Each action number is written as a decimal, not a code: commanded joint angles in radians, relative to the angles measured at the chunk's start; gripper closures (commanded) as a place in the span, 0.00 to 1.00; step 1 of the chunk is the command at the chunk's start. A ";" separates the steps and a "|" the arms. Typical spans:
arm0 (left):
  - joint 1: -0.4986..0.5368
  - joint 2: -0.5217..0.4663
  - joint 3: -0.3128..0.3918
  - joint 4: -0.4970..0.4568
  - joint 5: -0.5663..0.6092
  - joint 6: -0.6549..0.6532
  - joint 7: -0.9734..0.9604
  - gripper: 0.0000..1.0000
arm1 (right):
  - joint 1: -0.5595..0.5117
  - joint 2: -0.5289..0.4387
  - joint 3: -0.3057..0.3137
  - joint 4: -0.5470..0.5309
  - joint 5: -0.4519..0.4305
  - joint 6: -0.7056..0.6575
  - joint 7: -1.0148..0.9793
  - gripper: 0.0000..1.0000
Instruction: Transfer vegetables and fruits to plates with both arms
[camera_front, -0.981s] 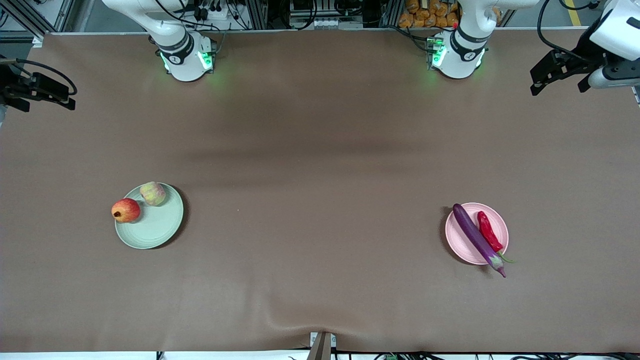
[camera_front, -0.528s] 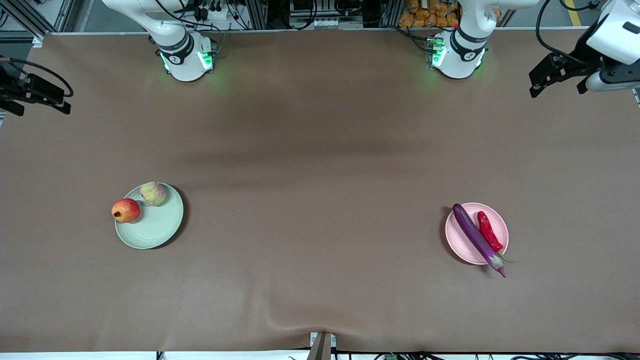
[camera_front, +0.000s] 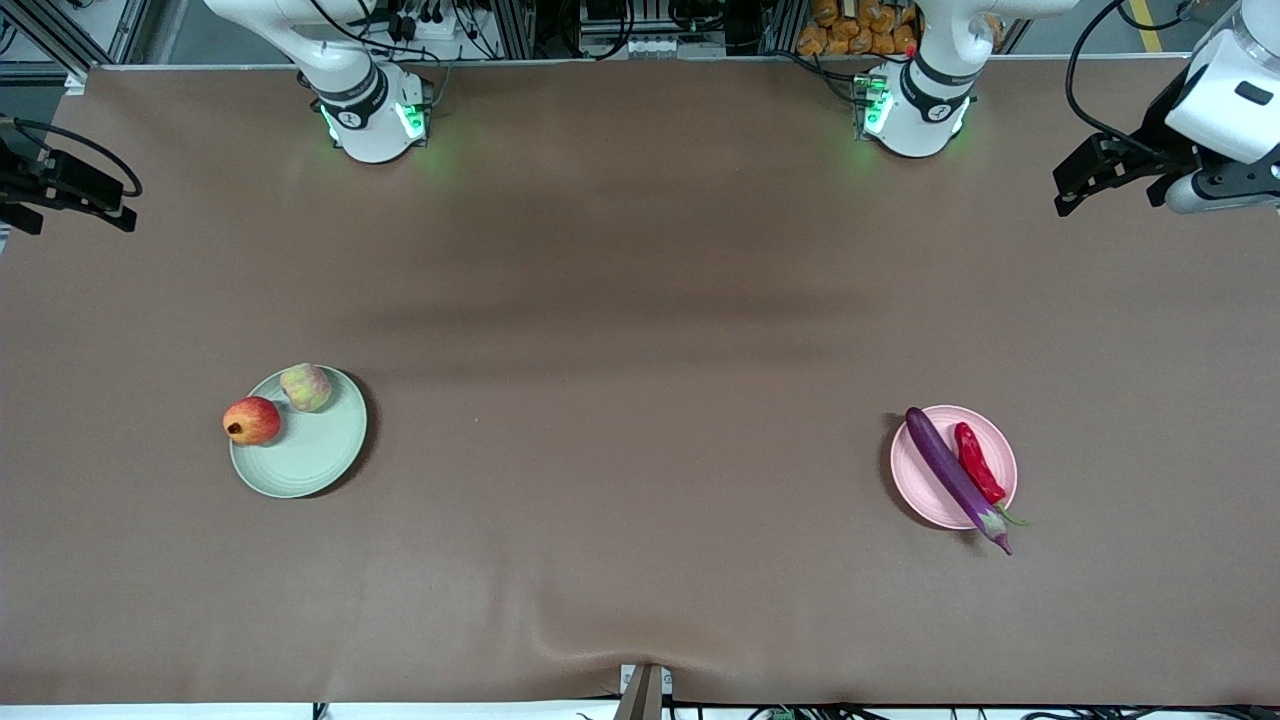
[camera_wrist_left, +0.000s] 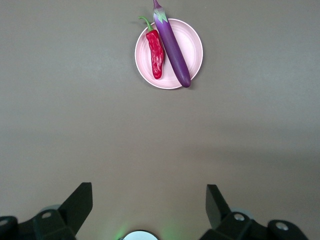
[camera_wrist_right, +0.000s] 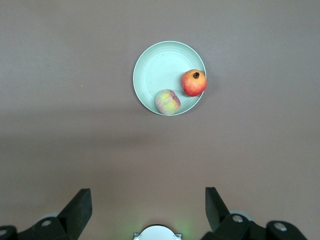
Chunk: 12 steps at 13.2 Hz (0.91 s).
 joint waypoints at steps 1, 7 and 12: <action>0.006 -0.008 -0.010 0.006 0.021 -0.002 -0.003 0.00 | -0.017 -0.003 0.014 0.004 -0.011 0.001 0.013 0.00; 0.011 -0.003 -0.004 0.028 0.021 -0.003 0.006 0.00 | -0.040 -0.003 0.015 0.006 0.003 -0.002 0.015 0.00; 0.011 -0.003 -0.002 0.057 0.021 -0.042 0.006 0.00 | -0.035 -0.003 0.018 0.006 -0.004 -0.001 0.013 0.00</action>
